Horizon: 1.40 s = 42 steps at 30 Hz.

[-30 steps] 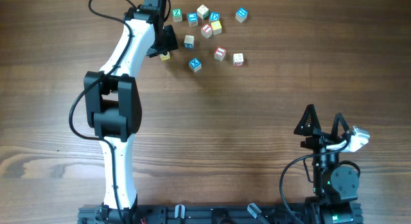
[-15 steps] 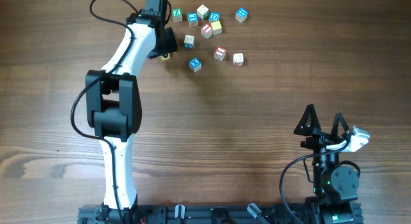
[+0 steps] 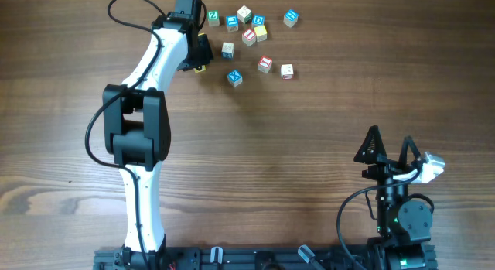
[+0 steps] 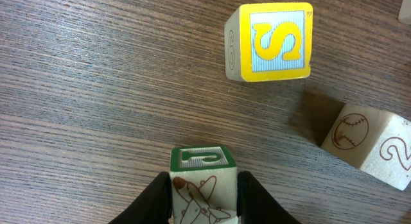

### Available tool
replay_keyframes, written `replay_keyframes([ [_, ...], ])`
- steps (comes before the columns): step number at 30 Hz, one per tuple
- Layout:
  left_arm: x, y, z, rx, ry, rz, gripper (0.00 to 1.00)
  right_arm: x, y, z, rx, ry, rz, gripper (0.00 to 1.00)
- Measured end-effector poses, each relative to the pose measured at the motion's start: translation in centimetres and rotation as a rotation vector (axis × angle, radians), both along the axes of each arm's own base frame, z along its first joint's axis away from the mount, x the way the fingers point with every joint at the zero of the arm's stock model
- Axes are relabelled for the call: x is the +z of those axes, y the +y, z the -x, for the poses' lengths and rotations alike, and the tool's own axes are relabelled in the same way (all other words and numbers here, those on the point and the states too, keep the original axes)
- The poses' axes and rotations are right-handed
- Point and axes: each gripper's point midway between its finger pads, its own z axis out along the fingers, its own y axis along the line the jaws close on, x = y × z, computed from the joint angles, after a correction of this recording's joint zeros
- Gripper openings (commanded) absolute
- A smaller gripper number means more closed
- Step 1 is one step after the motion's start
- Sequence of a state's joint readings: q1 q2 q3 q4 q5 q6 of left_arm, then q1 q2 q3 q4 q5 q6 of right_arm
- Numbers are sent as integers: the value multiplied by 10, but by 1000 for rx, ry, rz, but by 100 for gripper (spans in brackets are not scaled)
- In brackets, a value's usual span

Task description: Form a circle

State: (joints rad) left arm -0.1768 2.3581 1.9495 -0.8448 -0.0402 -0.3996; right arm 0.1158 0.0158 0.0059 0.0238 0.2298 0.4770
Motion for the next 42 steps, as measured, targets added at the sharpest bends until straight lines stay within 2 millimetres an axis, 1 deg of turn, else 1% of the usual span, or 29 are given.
replay_keyframes([
  [2, 0, 0, 0, 0, 0, 0, 26, 0, 0, 0, 0, 0, 0, 100],
  [7, 2, 0, 1, -19, 0, -6, 26, 0, 0, 0, 0, 0, 0, 100],
  [10, 13, 2, 11, -28, 17, -12, 25, 0, 0, 0, 0, 0, 0, 100],
  [11, 23, 3, 16, -30, 23, -14, 25, 0, 0, 0, 0, 0, 0, 100],
  [12, 39, 4, 20, -34, 12, -13, 25, 0, 0, 0, 0, 0, 0, 100],
  [13, 60, 4, 24, -34, -11, -9, 25, 0, 0, 0, 0, 0, 0, 100],
  [14, 85, 5, 29, -37, -40, -5, 25, 0, 0, 0, 0, 0, 0, 100],
  [15, 101, 6, 34, -38, -58, -1, 25, 0, 0, 0, 0, 0, 0, 100],
  [17, 140, 6, 50, -43, -92, 17, 26, 0, 0, 0, 0, 0, 0, 100],
  [19, 171, 7, 70, -50, -109, 31, 26, 0, 0, 0, 0, 0, 0, 100],
  [20, 183, 9, 83, -53, -100, 35, 26, 0, 0, 0, 0, 0, 0, 100],
  [22, 189, 11, 100, -54, -66, 35, 25, 0, 0, 0, 0, 0, 0, 100],
  [23, 186, 12, 109, -55, -25, 31, 26, 0, 0, 0, 0, 0, 0, 100],
  [26, 175, 11, 125, -63, 52, 20, 25, 0, 0, 0, 0, 0, 0, 100],
  [28, 164, 3, 134, -87, 89, 13, 25, 0, 0, 0, 0, 0, 0, 100],
  [29, 155, -4, 139, -105, 113, 9, 25, 0, 0, 0, 0, 0, 0, 100],
  [30, 145, -11, 144, -125, 132, 6, 25, 0, 0, 0, 0, 0, 0, 100],
  [31, 131, -21, 153, -154, 172, -1, 25, 0, 0, 0, 0, 0, 0, 100],
  [33, 113, -39, 154, -199, 159, -2, 26, 0, 0, 0, 0, -1, 0, 100],
  [35, 80, -66, 165, -274, 164, -8, 26, 0, 0, 0, 0, 0, 0, 100],
  [37, 56, -91, 173, -339, 144, -7, 22, 0, 0, 0, 0, 0, 0, 100],
  [39, 42, -115, 170, -381, 74, 15, 21, 0, 0, 0, 0, 0, 0, 100],
  [40, 38, -123, 168, -386, 47, 27, 21, 0, 0, 0, 0, 0, 0, 100],
  [42, 34, -130, 164, -380, 13, 43, 22, 0, 0, 0, 0, 0, 0, 100],
])
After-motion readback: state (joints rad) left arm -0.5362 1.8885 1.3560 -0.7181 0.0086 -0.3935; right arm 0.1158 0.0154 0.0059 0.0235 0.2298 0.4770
